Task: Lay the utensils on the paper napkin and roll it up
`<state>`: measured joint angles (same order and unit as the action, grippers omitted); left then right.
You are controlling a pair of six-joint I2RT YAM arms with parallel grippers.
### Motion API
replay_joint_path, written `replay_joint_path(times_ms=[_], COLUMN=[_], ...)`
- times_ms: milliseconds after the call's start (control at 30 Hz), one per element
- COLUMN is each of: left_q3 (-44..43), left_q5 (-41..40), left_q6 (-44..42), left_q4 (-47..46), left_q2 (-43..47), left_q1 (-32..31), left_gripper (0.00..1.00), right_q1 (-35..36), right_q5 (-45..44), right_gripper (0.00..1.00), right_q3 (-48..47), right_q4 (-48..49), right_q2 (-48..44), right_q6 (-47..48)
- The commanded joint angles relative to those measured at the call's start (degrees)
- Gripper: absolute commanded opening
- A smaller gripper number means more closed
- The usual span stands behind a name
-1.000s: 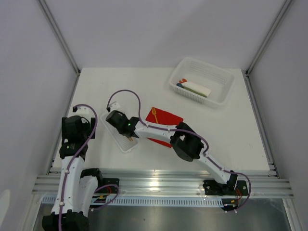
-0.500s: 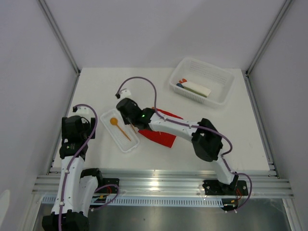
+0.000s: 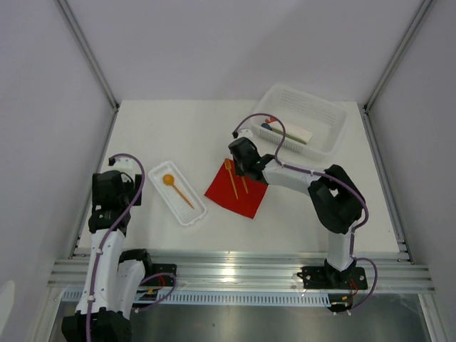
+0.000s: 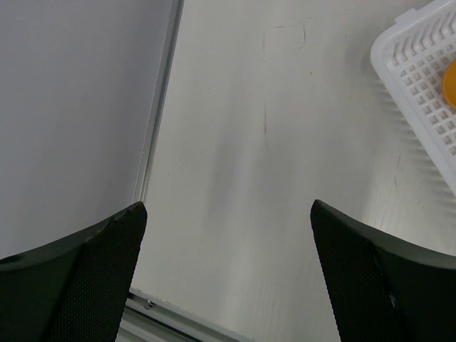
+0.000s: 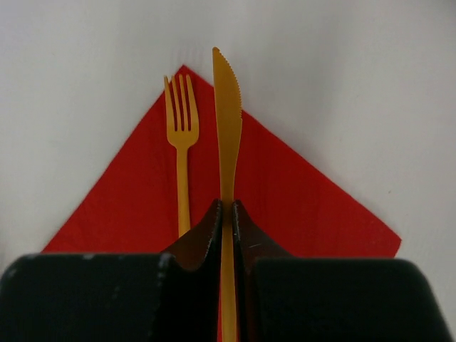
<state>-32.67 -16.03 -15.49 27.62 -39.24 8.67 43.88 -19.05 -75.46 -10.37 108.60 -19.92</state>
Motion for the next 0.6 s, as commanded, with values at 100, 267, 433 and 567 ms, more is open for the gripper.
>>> replay_joint_path(times_ms=[100, 267, 433, 567], left_q3=[-0.2, -0.1, 0.1, 0.1], left_q5=[0.3, 0.3, 0.6, 0.5], left_q6=[0.5, 0.5, 0.4, 0.3], left_q4=[-0.5, -0.7, -0.9, -1.0], left_q2=[-0.7, -0.8, -0.8, -0.7], left_q1=[0.5, 0.4, 0.4, 0.4], left_gripper=[0.99, 0.99, 1.0, 0.99], right_q1=[0.3, 0.3, 0.4, 0.5], right_q5=[1.6, 1.6, 1.7, 2.1], right_gripper=[0.0, 0.0, 0.0, 0.0], right_q3=[-0.6, -0.3, 0.1, -0.1], right_q4=[5.3, 5.4, 5.8, 6.0], right_q2=[3.5, 5.6, 6.2, 6.8], right_q6=[-1.6, -3.6, -4.0, -4.2])
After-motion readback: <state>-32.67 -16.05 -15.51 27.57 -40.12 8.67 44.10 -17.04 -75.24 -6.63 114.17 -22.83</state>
